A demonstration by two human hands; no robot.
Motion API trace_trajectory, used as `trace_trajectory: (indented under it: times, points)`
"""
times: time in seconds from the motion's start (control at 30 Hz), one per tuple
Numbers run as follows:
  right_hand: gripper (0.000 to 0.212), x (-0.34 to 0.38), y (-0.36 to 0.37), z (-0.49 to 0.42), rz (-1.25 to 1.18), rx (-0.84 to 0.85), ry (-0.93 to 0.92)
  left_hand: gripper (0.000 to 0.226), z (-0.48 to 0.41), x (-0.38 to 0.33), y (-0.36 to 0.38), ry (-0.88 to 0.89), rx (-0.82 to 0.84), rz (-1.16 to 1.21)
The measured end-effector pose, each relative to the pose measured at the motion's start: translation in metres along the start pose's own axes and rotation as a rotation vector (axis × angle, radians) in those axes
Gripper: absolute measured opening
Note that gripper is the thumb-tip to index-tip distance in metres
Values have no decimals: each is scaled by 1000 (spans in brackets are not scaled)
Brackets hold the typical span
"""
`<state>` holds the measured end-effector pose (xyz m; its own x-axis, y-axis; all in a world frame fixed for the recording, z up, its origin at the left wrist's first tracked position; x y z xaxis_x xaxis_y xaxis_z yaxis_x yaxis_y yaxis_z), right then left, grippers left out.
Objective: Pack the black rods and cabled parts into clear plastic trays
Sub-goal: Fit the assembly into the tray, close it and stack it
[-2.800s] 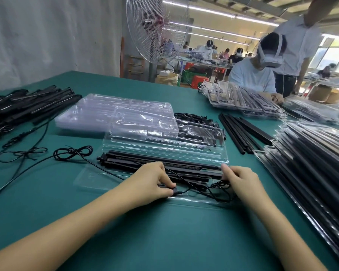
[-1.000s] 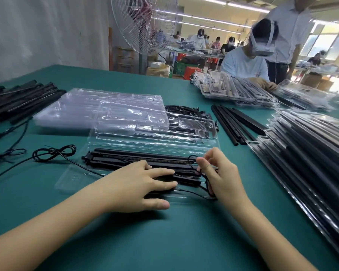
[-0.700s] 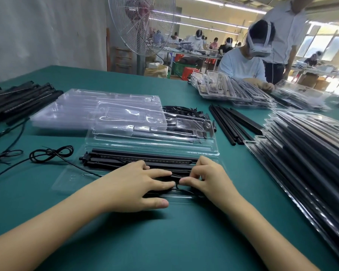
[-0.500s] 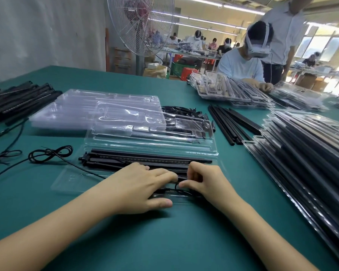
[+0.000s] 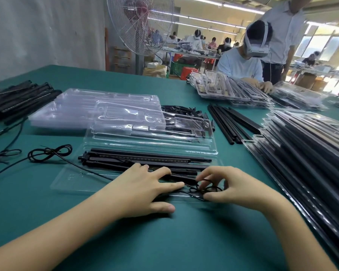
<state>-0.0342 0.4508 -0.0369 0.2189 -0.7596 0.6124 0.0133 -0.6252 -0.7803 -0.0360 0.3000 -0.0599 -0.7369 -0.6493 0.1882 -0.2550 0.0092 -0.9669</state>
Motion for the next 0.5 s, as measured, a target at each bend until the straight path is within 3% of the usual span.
trace_trajectory:
  times: [0.1, 0.3, 0.5]
  points:
    - [45, -9, -9, 2, -12, 0, 40, 69, -2, 0, 2, -8, 11, -17]
    - [28, -12, -15, -8, 77, -143, 56, 71, -6, -4, 5, -8, 44, -76]
    - [26, -15, -11, -9, 76, -184, 116, 74, -6, -3, 7, 3, 59, -92]
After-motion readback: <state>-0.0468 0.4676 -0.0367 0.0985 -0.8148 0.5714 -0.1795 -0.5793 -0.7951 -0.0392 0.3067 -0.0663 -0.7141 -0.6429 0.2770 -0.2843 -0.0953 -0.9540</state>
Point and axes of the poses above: each hand's wrist, its own z-axis away from the middle knuckle, its own y-axis out of the palm, x = y × z, the point moved 9 cm from there along -z, towards the middle knuckle, and after that the axes turned 14 degrees about -x, right-handed, at the moved point
